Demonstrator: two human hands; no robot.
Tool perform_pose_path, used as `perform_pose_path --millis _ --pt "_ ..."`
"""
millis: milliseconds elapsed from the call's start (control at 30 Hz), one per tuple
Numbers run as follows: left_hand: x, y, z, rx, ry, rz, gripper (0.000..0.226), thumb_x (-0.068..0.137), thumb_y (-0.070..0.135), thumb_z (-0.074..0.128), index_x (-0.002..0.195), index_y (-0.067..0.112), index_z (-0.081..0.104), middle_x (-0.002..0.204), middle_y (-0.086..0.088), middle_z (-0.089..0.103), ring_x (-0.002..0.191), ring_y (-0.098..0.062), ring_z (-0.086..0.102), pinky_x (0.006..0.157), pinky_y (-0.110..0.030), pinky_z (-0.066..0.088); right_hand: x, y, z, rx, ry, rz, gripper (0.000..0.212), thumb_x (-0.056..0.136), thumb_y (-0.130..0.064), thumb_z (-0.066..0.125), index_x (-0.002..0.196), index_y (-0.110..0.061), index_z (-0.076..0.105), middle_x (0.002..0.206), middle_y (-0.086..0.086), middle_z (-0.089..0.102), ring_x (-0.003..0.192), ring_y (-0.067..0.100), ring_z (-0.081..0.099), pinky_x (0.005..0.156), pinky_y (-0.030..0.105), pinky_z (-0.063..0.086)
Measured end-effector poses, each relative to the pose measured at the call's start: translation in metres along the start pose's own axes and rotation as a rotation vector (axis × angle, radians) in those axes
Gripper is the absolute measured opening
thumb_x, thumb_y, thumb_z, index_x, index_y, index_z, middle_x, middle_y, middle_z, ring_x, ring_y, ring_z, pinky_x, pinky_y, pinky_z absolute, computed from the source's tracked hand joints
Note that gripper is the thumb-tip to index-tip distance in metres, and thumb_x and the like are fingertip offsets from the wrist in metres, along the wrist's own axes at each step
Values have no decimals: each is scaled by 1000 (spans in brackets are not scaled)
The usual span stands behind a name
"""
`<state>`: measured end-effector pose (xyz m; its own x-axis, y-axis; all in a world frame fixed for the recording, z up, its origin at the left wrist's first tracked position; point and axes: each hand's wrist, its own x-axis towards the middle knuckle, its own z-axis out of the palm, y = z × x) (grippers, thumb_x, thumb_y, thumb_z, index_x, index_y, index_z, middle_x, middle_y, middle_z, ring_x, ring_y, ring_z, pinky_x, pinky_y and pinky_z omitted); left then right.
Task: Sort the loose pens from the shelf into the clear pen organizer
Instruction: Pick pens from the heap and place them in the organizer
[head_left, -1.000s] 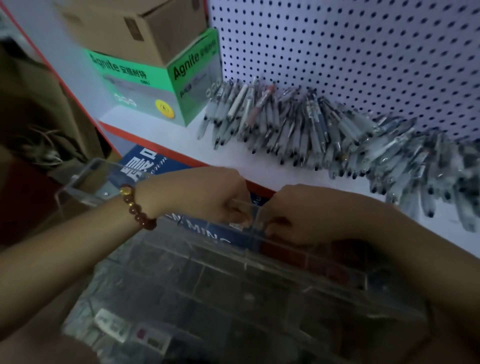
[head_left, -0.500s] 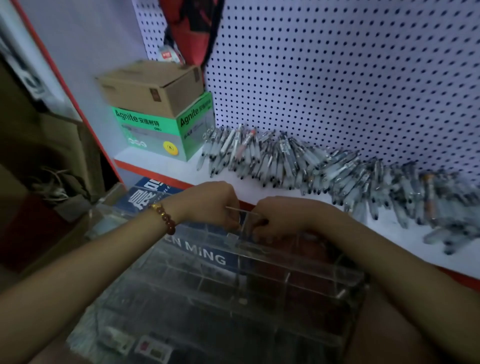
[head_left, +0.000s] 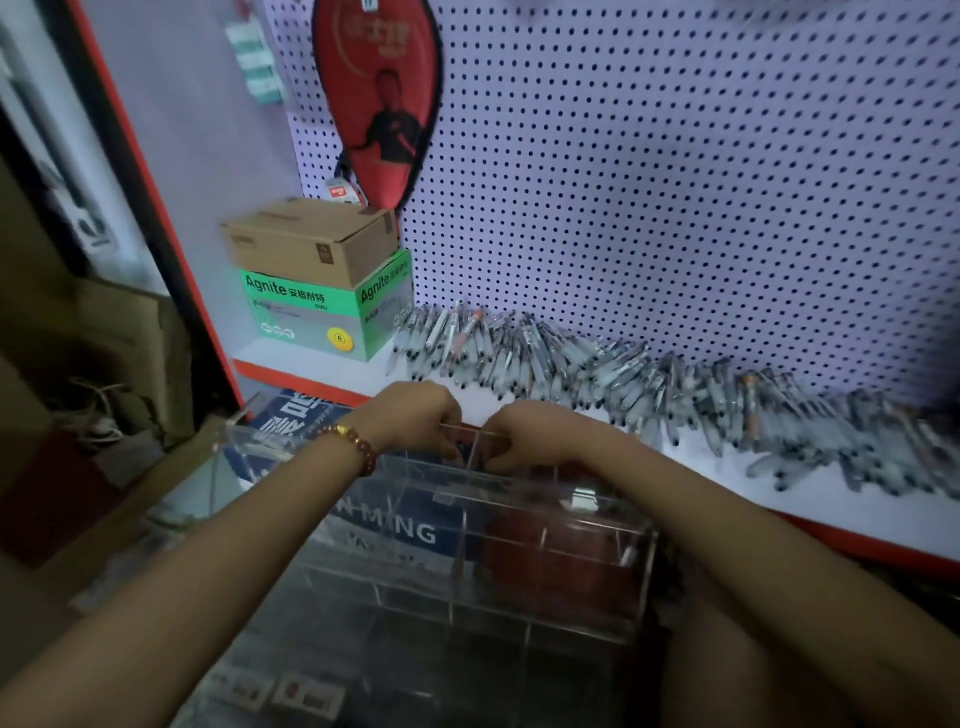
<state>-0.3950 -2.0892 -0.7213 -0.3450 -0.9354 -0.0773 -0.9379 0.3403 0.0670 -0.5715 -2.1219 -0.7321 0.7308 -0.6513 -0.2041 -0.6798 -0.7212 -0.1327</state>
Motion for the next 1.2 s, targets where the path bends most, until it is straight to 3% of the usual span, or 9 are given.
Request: perform_pose_path --millis 100,167,267,433,533,700,833,1000,1200 --pt "-5 9 -17 -231 25 72 24 85 17 68 109 19 65 105 3 68 96 -10 60 84 -27 48 -13 10 -10 133 55 44 44 90 -54 53 82 -12 65 73 1 64 65 17 59 64 33 48" --pt "-5 27 -37 -334 98 119 29 89 11 60 116 21 62 115 4 65 101 -5 55 99 -29 41 -34 24 -24 363 156 70 35 95 -41 53 93 -9 68 77 -4 65 68 11 60 67 30 48" --pt "12 77 -61 -357 193 287 32 90 13 57 119 27 61 122 7 62 110 -8 55 98 -31 44 -86 64 -39 407 437 196 22 96 -26 55 111 -13 65 93 -4 63 81 11 57 76 26 42" --pt "67 178 -54 -279 153 512 31 95 15 54 125 23 57 133 1 51 117 -15 48 84 -20 32 -197 155 -12 521 718 746 45 98 -32 51 136 -10 41 132 12 47 103 28 52 86 37 42" --pt "102 219 -32 -211 62 568 33 95 15 53 127 22 56 137 -2 47 116 -20 49 83 -25 35 -259 198 24 426 675 1054 66 92 -43 57 144 -10 32 145 17 36 124 34 43 97 40 37" --pt "140 259 -11 -117 -101 594 42 93 16 57 134 18 51 140 -6 45 124 -25 46 103 -40 39 -306 227 52 360 638 1240 81 92 -50 53 149 -2 19 155 25 16 142 40 19 113 44 22" --pt "152 282 3 -37 -145 647 49 94 15 55 141 15 42 148 -8 34 136 -23 31 107 -31 29 -306 251 48 300 566 1281 78 95 -58 37 147 -1 21 151 25 27 137 38 31 109 44 30" --pt "169 299 27 132 -76 645 55 92 27 57 144 23 39 143 -7 31 123 -29 38 94 -37 43 -285 275 46 345 473 1304 74 96 -59 30 148 -6 23 151 27 25 138 40 27 110 48 30" --pt "174 319 43 162 49 525 51 95 28 50 144 21 37 142 -9 30 120 -30 42 90 -35 42 -275 290 41 438 516 1234 73 89 -59 50 136 -7 34 135 21 48 119 37 50 91 40 42"
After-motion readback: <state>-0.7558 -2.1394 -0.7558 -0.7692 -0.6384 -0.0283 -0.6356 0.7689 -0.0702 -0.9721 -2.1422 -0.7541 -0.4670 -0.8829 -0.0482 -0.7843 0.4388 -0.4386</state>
